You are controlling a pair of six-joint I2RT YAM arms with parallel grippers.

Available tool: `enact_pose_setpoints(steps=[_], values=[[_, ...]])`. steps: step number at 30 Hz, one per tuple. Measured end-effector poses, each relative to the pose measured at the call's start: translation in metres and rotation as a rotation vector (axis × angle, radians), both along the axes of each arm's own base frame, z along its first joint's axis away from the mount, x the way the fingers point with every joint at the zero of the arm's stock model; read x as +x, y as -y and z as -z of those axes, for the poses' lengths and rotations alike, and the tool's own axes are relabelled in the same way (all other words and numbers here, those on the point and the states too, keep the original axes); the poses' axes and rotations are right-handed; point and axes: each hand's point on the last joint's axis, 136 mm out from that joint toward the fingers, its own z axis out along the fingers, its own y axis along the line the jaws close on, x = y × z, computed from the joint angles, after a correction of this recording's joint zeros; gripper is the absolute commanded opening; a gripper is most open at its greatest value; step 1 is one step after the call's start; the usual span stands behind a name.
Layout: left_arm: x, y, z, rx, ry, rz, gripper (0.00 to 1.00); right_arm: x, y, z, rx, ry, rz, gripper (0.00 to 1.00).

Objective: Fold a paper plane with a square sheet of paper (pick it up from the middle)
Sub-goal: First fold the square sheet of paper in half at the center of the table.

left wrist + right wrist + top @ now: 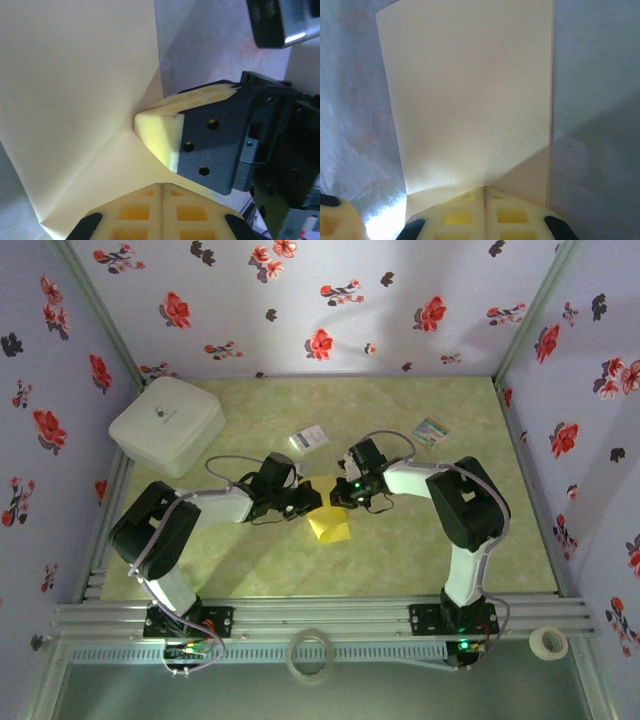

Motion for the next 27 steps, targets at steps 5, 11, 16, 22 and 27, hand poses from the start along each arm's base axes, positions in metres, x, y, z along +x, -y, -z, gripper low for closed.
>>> enact_pose_setpoints(steps=[5,11,16,22,27], values=[[-0.014,-0.007,0.025,0.030,-0.054,0.004,0.00,0.000,0.000,0.000,0.000,0.000,0.000,0.00],[-0.025,-0.015,0.041,0.051,-0.073,0.014,0.00,0.000,0.000,0.000,0.000,0.000,0.000,0.00],[-0.026,-0.016,0.040,0.036,-0.034,0.024,0.00,0.000,0.000,0.000,0.001,0.001,0.000,0.00],[-0.034,-0.020,0.034,0.054,-0.034,0.031,0.00,0.000,0.000,0.000,0.002,0.002,0.001,0.00],[-0.039,-0.010,0.017,0.020,-0.019,0.048,0.00,0.000,0.000,0.000,0.002,0.003,0.001,0.00]])
